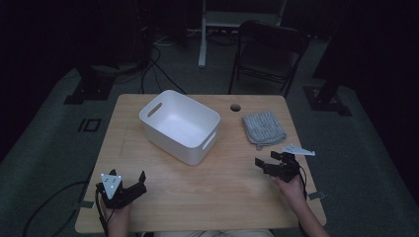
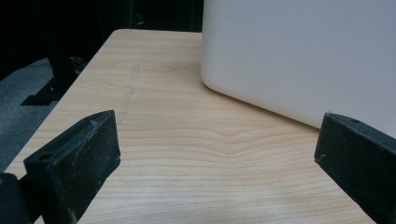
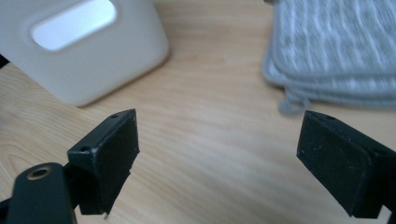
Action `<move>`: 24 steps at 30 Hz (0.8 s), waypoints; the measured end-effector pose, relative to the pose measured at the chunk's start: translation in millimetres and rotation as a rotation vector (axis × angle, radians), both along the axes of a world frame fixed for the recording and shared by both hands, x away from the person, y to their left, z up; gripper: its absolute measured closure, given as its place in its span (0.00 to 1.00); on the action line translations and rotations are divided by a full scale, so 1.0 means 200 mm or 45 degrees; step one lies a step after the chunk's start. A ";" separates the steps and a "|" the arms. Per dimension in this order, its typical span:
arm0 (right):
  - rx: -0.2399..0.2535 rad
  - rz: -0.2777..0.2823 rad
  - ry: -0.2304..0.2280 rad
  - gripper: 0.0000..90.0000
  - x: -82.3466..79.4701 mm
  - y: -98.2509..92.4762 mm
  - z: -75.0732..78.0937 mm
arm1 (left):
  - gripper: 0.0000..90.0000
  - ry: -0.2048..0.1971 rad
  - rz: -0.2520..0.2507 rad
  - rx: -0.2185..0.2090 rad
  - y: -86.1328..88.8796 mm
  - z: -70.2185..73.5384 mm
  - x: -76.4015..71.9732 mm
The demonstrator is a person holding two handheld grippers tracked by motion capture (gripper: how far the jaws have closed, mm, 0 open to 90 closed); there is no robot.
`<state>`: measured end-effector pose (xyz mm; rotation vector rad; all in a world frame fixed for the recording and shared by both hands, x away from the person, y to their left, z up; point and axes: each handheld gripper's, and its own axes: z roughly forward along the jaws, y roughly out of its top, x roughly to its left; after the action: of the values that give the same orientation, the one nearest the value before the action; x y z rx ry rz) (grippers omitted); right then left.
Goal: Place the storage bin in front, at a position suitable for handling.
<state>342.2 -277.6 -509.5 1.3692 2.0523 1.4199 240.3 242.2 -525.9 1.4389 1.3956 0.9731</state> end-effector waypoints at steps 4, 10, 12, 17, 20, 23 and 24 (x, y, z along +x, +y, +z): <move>0.004 0.031 -0.065 0.14 0.04 0.05 0.07 | 0.00 -0.016 0.006 0.026 -0.01 0.00 0.00; -0.014 0.113 -0.100 0.14 0.09 0.15 0.15 | 0.00 0.002 -0.004 0.022 -0.01 0.00 0.00; -0.028 0.147 -0.112 0.14 0.11 0.19 0.17 | 0.00 0.002 -0.009 0.033 -0.01 0.00 0.00; -0.019 0.182 -0.132 0.14 0.14 0.28 0.22 | 0.00 0.029 -0.023 0.041 -0.02 -0.01 0.01; -0.035 0.198 -0.132 0.14 0.16 0.32 0.24 | 0.00 0.034 -0.026 0.047 -0.02 -0.01 0.01; -0.028 0.197 -0.152 0.14 0.18 0.36 0.28 | 0.00 0.051 -0.037 0.044 -0.03 -0.01 0.01; -0.031 0.214 -0.159 0.14 0.19 0.38 0.31 | 0.00 0.052 -0.041 0.046 -0.03 -0.01 0.02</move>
<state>381.1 -201.4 -448.2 1.0916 2.1371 1.5008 243.4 236.9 -528.6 1.5110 1.3867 0.9577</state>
